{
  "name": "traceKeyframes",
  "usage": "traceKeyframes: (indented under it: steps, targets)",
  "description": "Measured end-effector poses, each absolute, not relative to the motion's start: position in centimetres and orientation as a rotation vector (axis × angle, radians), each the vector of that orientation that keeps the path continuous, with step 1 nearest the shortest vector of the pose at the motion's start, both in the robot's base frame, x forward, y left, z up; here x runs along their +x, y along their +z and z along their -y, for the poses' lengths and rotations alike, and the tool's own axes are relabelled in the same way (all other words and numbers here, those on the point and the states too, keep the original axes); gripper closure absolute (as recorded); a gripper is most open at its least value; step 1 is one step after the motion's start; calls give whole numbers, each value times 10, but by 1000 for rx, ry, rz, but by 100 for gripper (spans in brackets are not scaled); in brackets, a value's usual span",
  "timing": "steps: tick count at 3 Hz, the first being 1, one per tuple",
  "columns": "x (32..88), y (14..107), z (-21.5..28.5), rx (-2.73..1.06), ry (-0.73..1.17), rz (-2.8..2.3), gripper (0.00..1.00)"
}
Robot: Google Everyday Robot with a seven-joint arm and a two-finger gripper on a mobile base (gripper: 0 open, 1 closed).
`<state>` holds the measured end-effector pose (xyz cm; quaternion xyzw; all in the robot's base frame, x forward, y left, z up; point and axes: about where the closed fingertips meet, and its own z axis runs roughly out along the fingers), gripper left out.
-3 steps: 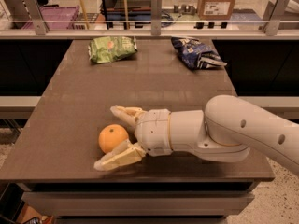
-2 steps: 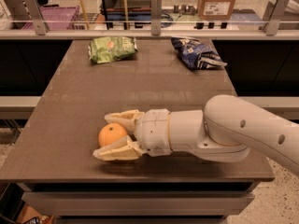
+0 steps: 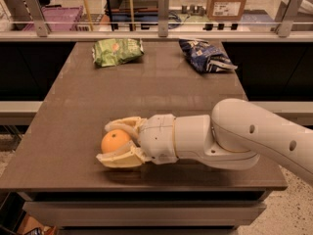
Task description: Move orange near green jalapeno chip bag
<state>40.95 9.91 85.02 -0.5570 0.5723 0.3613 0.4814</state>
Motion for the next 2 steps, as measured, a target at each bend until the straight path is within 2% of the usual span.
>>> traceKeyframes:
  steps: [1,2]
  targets:
    - [408,851,-101,-1363,880,-1392,100]
    - [408,851,-101,-1363,880,-1392,100]
